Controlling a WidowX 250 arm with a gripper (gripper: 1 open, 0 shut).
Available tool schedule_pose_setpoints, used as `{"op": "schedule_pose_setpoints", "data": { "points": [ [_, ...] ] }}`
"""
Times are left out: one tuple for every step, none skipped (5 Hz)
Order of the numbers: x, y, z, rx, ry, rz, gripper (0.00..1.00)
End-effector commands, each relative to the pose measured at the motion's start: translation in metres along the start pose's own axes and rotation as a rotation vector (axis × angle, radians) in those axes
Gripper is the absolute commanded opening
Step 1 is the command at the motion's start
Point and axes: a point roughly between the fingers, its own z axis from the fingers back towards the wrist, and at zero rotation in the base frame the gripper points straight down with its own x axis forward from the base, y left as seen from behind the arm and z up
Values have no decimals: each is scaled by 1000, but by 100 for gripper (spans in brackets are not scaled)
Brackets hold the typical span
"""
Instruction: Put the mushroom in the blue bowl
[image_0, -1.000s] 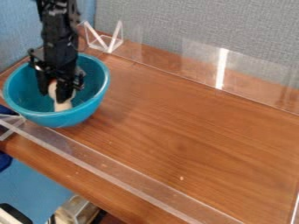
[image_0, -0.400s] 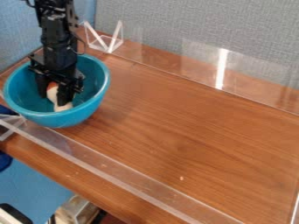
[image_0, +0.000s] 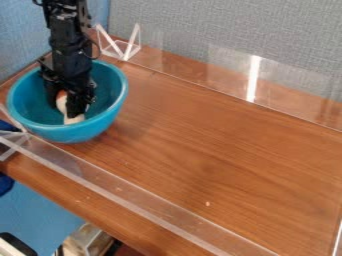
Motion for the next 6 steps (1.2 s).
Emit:
{"op": "schedule_pose_setpoints", "data": {
  "points": [
    [-3, 15, 8, 17, -24, 65, 0],
    [-6, 14, 7, 9, -16, 115, 0],
    [-8, 13, 5, 0, -7, 163, 0],
    [-7, 8, -2, -1, -13, 110, 0],
    [-5, 3, -9, -1, -18, 57, 0],
    [-1, 4, -9, -1, -13, 56, 0]
  ]
}}
